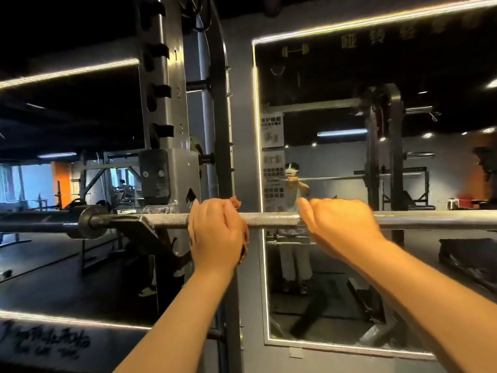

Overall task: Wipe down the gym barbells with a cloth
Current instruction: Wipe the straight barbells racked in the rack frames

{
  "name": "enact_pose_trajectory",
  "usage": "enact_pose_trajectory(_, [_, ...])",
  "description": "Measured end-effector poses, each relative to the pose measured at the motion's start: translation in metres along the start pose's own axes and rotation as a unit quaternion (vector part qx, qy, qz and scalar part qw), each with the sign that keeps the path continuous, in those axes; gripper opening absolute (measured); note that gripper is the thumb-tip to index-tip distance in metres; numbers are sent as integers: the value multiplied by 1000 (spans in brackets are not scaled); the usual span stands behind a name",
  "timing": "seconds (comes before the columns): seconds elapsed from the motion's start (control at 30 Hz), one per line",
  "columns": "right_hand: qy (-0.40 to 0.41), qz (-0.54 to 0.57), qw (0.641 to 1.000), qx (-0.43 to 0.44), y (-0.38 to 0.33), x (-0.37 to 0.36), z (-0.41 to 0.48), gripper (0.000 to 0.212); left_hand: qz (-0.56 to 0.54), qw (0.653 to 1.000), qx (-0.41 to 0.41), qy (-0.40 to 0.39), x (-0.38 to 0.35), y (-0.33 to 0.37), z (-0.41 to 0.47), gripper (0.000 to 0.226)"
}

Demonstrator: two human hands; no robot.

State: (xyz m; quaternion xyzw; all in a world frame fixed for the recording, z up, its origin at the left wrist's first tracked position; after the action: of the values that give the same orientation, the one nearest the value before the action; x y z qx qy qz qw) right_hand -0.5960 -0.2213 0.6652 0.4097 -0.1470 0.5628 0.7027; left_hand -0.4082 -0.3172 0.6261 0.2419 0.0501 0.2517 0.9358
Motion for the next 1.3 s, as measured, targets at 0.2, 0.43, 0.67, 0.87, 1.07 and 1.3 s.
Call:
enact_pose_trajectory(0.2, [36,18,999,-31,3,-6,2,41,31,999,-29,7,-36,46,-25,31])
enact_pose_trajectory(0.43, [20,31,996,-76,4,-7,0,54,107,962,-236,-86,-28,27,-30,28])
enact_pose_trajectory(0.67, [54,-3,996,-67,1,-7,0,49,24,999,-23,15,-40,44,-23,31])
enact_pose_trajectory(0.87, [37,-9,995,-97,5,-10,0,53,60,977,-183,-92,-39,43,-32,32])
enact_pose_trajectory(1.07, [16,-31,998,-57,1,-4,-2,36,24,1000,-1,12,1,2,-2,24])
enact_pose_trajectory(1.3, [24,-13,999,-25,-41,2,22,15,54,988,-139,-48,-31,28,-32,34])
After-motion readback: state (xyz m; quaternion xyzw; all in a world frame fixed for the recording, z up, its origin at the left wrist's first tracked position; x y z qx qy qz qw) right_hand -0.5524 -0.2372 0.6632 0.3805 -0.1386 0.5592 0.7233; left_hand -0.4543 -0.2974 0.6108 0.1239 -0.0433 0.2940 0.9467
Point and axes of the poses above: each hand's wrist, its own z-axis towards the middle knuckle, its own x-axis out of the back of the hand, y = z × x, the point moved 4 cm from there along z, towards the middle knuckle, and after that the axes turned 9 degrees about x, right-handed, at the moved point
